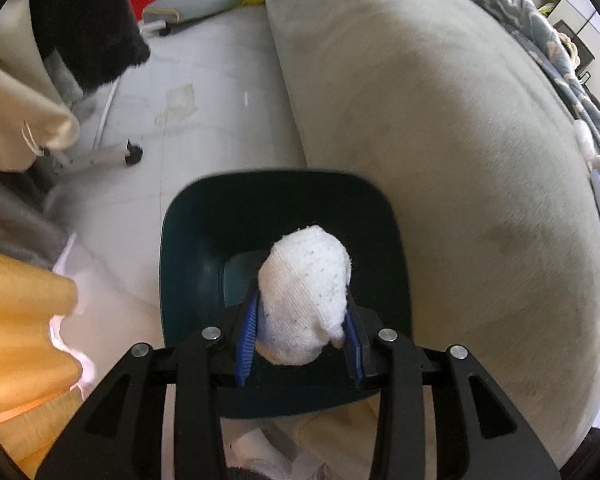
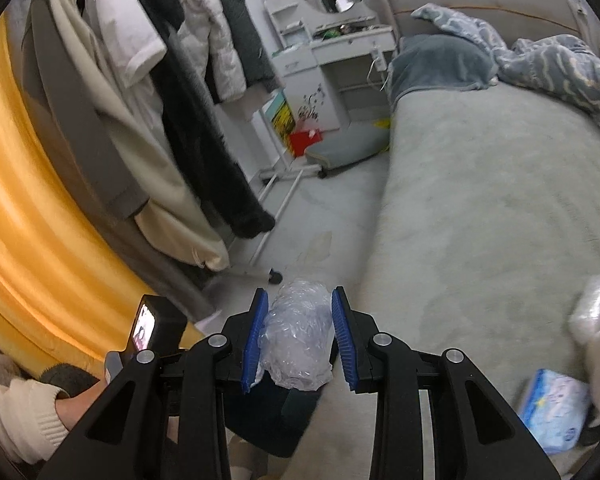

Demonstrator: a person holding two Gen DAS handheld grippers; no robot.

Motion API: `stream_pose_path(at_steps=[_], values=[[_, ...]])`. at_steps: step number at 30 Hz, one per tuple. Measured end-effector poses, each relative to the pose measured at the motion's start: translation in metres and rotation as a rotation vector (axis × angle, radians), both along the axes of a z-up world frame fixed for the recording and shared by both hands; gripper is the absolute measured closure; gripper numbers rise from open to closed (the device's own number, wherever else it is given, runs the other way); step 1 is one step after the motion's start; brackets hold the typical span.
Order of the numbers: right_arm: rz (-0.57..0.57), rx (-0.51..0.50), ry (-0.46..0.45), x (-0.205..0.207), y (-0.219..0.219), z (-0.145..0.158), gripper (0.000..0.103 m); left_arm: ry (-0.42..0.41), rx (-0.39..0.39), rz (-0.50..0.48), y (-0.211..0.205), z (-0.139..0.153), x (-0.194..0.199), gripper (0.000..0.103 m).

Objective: Collect trash
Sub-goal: 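Carry both items over the green bin and open both grippers to drop them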

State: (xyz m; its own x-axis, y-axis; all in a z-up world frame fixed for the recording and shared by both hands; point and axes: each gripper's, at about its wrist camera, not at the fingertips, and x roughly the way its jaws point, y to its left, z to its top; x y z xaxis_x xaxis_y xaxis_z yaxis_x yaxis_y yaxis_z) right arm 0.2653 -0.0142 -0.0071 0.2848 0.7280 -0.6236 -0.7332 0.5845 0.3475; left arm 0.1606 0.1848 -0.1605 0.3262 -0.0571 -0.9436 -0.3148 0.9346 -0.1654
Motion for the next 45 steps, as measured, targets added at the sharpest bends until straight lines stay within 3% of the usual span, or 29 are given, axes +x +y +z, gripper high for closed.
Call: stream_pose_path(at_steps=[12,17,19,29,40,45], values=[[0.090,-0.146,0.061,-0.025,0.064,-0.042,0.069,0.129,-0.056,0.028,0.031,-0.030,-0.022,0.061],[0.110,-0.194,0.109,-0.028,0.082,-0.065,0.069,0.125,-0.089,0.021,0.037,-0.031,-0.025,0.051],[0.113,-0.208,0.119,-0.028,0.089,-0.071,0.069,0.101,-0.089,0.010,0.036,-0.026,-0.026,0.037],[0.110,-0.290,0.169,-0.027,0.109,-0.106,0.069,-0.046,-0.022,0.019,0.062,0.012,-0.043,0.027],[0.139,-0.366,0.231,-0.036,0.134,-0.145,0.069,-0.289,0.031,0.025,0.075,0.067,-0.059,0.029],[0.148,-0.411,0.255,-0.041,0.139,-0.166,0.069,-0.355,0.038,0.020,0.081,0.078,-0.062,0.034]])
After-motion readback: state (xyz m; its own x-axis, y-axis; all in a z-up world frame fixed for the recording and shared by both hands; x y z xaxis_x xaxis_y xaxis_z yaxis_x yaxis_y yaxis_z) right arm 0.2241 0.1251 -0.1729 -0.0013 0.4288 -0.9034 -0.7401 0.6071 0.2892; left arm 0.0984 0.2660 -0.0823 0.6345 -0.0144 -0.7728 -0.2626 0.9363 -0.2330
